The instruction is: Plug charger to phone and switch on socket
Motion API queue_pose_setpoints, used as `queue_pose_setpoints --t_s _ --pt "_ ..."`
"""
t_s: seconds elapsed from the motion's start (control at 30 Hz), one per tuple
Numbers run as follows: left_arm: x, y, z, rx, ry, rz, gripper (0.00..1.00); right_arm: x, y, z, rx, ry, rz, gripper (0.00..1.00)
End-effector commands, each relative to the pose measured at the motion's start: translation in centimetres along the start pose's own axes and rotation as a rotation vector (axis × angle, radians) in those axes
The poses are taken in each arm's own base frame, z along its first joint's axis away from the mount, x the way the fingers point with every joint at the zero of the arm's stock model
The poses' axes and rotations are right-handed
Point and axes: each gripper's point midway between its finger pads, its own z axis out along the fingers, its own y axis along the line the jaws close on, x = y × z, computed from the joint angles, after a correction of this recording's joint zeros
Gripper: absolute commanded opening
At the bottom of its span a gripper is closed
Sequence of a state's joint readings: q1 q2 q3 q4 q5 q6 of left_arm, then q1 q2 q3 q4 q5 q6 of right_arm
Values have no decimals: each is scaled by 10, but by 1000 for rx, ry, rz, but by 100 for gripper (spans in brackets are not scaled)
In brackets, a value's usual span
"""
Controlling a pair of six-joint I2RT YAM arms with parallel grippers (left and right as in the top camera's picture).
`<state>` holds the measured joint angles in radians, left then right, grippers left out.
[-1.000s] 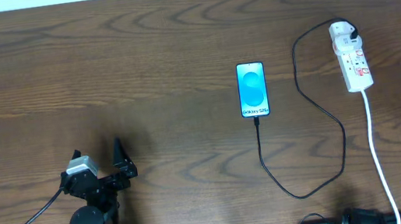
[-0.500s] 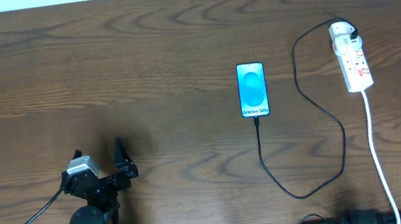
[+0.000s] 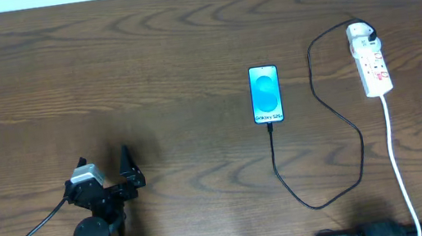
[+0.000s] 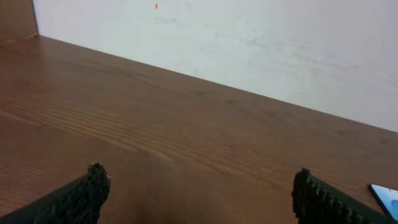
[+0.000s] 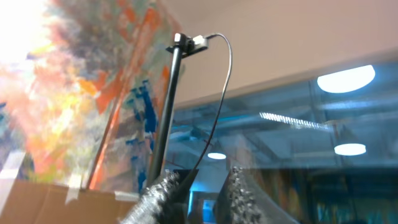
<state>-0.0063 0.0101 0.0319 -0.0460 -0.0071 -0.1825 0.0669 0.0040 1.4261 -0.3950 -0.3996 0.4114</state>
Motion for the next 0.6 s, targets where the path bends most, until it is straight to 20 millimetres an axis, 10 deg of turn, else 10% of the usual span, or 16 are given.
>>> queue_pose_setpoints --t_s 0.0,0.03,0.07,0.23,0.57 --pt "17 7 2 -25 43 13 96 -4 -19 0 39 -22 -12 68" --pt "17 7 2 -25 43 13 96 -4 -29 1 77 -41 -6 95" --pt "17 7 2 -24 43 12 96 -5 -36 3 103 -59 -7 99" --pt "17 7 2 -24 43 13 96 15 -78 20 223 -145 -15 99" --pt "17 7 2 -24 43 12 96 195 -179 15 529 172 55 99"
